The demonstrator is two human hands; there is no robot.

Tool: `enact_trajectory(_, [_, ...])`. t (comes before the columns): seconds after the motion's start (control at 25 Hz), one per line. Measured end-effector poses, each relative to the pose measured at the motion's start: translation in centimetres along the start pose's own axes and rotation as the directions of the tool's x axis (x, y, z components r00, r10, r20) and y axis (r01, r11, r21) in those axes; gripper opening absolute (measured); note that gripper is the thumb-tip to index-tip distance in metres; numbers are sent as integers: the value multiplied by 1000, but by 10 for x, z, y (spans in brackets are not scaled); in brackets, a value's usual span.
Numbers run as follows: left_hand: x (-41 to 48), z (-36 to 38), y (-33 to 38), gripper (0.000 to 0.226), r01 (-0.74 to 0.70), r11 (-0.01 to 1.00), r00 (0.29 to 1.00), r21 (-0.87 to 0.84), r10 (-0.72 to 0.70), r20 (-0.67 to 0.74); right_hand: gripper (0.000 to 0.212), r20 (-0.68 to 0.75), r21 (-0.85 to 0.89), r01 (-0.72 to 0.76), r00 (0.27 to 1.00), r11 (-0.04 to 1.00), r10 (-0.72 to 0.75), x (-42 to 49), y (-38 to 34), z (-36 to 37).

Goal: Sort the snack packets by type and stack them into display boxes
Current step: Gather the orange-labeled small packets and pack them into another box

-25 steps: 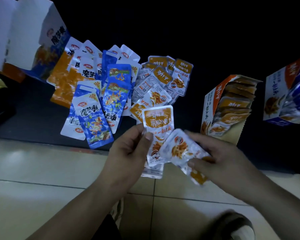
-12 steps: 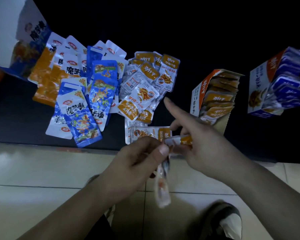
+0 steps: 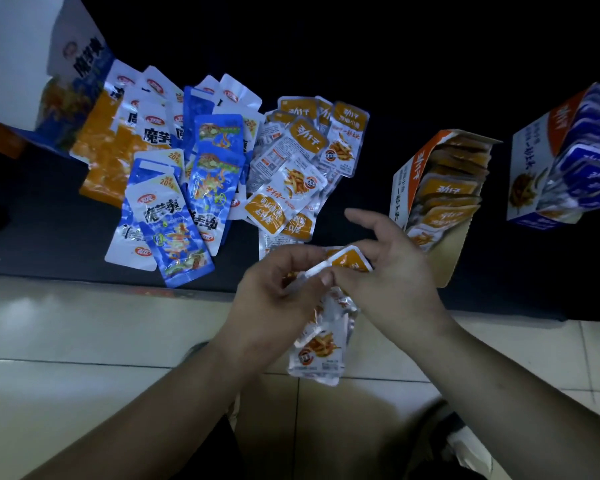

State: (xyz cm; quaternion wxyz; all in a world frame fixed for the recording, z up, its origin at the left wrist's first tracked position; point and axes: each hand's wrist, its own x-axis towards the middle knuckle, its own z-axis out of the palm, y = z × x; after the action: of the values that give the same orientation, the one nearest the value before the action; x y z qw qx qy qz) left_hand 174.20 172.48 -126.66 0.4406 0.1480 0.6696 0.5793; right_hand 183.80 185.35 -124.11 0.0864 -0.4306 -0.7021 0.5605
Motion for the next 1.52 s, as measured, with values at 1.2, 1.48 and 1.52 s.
enact_trajectory(1.2, [-4, -17, 9, 18, -31, 972, 994, -232, 5, -112, 94, 185, 285, -362, 929, 887, 320, 2, 13, 1])
enact_trajectory(1.48, [2, -20, 5, 23, -35, 987, 974, -159, -2, -228, 79, 141, 237, -377, 925, 896, 352, 3, 13, -7])
enact_trajectory(1.52, [4, -21, 4, 22, -43, 983, 967, -181, -5, -256, 86, 202, 200, -399, 911, 895, 360, 1, 13, -11])
